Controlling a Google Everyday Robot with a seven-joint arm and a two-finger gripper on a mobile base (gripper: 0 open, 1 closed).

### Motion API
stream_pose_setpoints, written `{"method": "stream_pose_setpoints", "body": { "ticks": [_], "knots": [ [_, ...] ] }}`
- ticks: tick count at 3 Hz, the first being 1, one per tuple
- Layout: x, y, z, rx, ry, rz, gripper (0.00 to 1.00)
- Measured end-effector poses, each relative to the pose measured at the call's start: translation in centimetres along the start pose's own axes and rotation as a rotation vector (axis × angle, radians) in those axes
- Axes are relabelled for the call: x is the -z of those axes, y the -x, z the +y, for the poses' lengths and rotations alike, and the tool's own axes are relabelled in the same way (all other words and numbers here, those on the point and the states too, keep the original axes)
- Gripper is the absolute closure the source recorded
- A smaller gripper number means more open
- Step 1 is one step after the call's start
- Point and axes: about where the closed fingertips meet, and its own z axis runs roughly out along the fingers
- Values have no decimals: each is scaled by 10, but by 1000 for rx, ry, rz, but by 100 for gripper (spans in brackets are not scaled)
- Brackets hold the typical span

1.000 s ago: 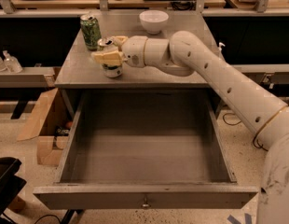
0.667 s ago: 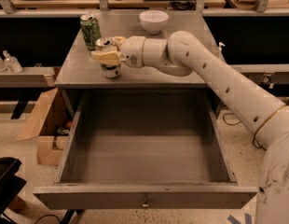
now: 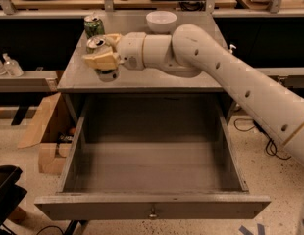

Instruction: Place 7up can into top drawer

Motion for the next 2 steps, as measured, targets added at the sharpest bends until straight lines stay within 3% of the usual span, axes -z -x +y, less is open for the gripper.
{"method": "stream_pose_setpoints", "body": {
  "ticks": [1,2],
  "knots": [
    [16,2,39,23,-51,65,100],
    [53,-31,77,-11,-136,101,100]
  ]
}}
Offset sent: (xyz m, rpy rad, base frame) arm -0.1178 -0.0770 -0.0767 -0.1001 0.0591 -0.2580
